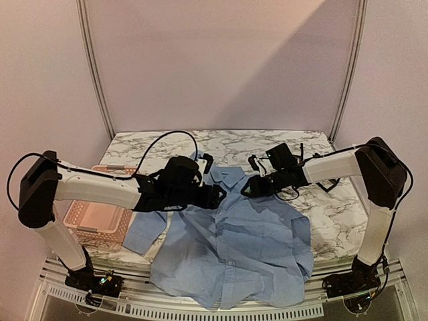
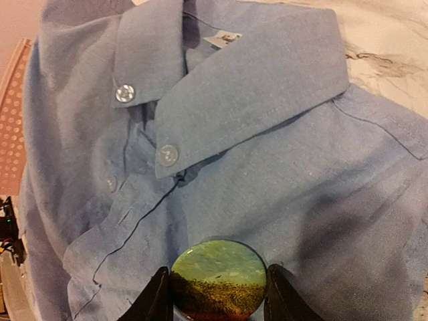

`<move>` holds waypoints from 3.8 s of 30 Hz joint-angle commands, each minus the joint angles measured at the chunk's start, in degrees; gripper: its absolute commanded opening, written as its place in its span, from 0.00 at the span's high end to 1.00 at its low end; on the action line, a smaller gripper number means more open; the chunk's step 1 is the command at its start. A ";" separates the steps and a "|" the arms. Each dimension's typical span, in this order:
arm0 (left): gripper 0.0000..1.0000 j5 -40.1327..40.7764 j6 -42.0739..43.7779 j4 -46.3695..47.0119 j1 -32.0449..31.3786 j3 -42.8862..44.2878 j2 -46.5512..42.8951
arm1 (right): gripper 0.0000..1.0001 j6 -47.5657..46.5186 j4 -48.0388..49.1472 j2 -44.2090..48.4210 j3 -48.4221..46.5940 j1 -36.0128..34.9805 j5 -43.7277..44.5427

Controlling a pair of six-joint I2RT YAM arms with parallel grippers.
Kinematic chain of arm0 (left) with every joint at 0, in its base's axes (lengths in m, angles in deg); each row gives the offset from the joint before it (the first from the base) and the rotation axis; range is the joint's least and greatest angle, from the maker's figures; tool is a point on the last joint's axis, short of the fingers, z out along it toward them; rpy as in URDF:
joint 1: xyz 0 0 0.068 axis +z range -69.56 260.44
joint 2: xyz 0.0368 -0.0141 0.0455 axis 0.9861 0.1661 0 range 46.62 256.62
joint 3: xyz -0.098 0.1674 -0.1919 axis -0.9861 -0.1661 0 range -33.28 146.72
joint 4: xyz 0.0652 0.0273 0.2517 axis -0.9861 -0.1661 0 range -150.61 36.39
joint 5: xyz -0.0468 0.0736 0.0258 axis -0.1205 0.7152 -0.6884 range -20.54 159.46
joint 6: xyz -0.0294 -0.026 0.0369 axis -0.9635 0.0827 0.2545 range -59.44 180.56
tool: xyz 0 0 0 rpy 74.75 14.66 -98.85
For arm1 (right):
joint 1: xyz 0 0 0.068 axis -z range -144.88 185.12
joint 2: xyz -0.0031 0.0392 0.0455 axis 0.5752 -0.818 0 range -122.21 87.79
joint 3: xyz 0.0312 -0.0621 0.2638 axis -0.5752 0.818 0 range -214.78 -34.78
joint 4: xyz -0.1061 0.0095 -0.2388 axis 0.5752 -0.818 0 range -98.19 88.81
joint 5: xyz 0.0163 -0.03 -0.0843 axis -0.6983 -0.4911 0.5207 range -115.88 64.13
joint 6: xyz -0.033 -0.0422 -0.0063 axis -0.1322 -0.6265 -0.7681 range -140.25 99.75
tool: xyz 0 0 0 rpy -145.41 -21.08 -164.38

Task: Remove the brooch from the garment
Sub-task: Pick up the brooch from the flattened clothing, then pass from the right arm to the left, then pass from the left arm to the right

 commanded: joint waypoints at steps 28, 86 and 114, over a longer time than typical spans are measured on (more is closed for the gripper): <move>0.13 -17.09 8.64 4.66 3.45 1.49 6.28 | 0.64 4.30 19.60 5.90 8.09 2.83 -38.01; 1.00 -18.76 4.18 5.56 0.09 1.54 5.65 | 0.52 -0.61 4.97 20.96 12.21 -10.61 10.11; 0.58 -16.68 5.05 3.11 0.00 2.72 3.99 | 1.00 3.85 12.33 25.02 18.37 -12.93 15.40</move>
